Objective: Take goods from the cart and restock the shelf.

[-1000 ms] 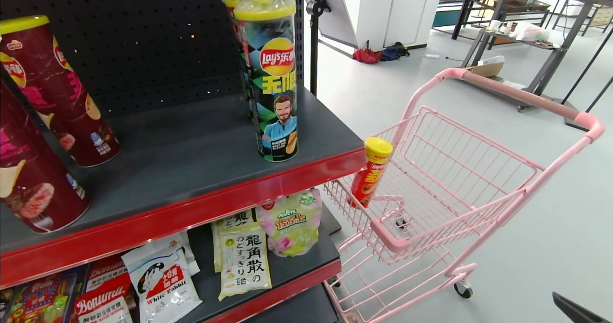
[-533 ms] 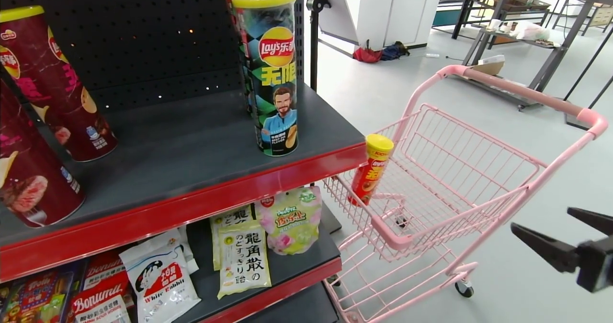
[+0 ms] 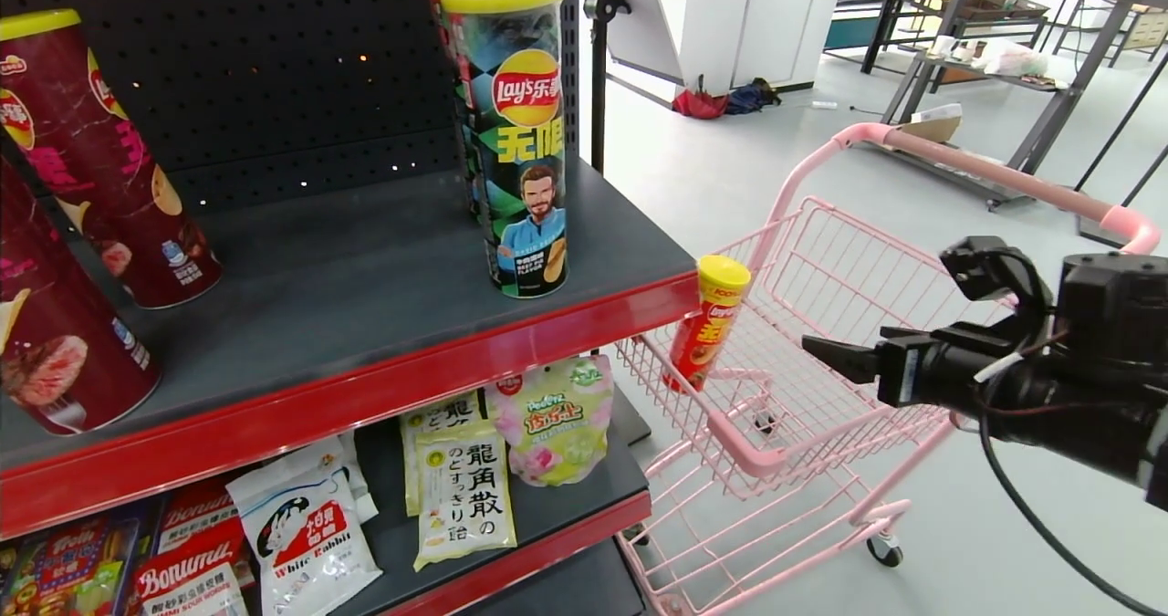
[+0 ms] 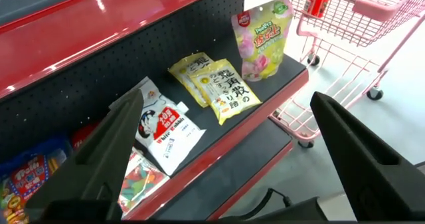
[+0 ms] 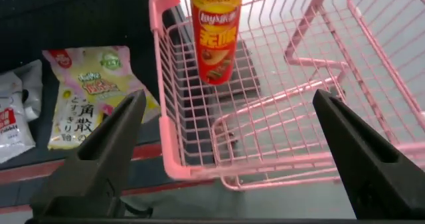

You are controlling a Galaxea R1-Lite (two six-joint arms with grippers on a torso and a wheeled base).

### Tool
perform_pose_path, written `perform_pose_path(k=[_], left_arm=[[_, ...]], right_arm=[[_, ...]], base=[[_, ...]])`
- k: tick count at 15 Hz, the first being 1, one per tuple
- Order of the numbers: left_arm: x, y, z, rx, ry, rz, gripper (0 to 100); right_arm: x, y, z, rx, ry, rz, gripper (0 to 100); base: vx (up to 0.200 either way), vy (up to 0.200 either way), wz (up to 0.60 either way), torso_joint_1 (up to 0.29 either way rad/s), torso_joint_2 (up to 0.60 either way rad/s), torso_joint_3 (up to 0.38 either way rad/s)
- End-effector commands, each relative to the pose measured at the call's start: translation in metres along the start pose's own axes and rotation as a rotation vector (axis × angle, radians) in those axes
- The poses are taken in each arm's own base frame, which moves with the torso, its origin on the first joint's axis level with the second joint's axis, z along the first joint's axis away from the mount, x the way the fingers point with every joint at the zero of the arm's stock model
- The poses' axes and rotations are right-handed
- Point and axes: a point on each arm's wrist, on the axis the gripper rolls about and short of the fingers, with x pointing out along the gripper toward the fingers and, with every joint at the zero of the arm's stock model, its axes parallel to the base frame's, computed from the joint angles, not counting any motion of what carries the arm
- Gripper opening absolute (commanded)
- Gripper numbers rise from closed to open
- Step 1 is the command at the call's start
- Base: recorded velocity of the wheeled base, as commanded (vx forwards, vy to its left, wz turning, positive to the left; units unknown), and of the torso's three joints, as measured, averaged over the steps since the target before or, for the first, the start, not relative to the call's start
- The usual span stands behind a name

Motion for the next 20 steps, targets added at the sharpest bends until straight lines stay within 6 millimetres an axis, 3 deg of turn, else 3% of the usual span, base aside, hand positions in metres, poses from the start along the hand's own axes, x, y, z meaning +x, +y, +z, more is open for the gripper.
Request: perform_pose_path(k=[1, 5, 6, 11, 20], left_arm=[[0.001, 0.0, -0.002, -0.003, 0.008, 0.002, 100], [0.001, 0.001, -0.002, -0.002, 0.02, 0.063, 100], [0.001, 0.002, -0.002, -0.002, 0.021, 0.09, 100], [0.0, 0.003, -0.002, 0.003, 0.024, 0.126, 100], [0.0, 0.003, -0.002, 0.009, 0.028, 0.145, 100]], right_arm=[[0.065, -0.004, -0.022, -0.002, 0.033, 0.069, 100], [0.102, -0.008, -0.04, 0.002, 0.07, 0.07, 100], [0.121, -0.014, -0.044, 0.005, 0.032, 0.065, 100], [0.164, -0.02, -0.042, 0.001, -0.023, 0.096, 100], [0.196, -0.021, -0.038, -0.005, -0.071, 0.106, 100]], base=[[0.0, 0.0, 0.0, 0.0, 0.0, 0.0], [0.0, 0.0, 0.0, 0.0, 0.0, 0.0], [0.0, 0.0, 0.0, 0.0, 0.0, 0.0], [0.0, 0.0, 0.0, 0.0, 0.0, 0.0], [0.0, 0.0, 0.0, 0.0, 0.0, 0.0]])
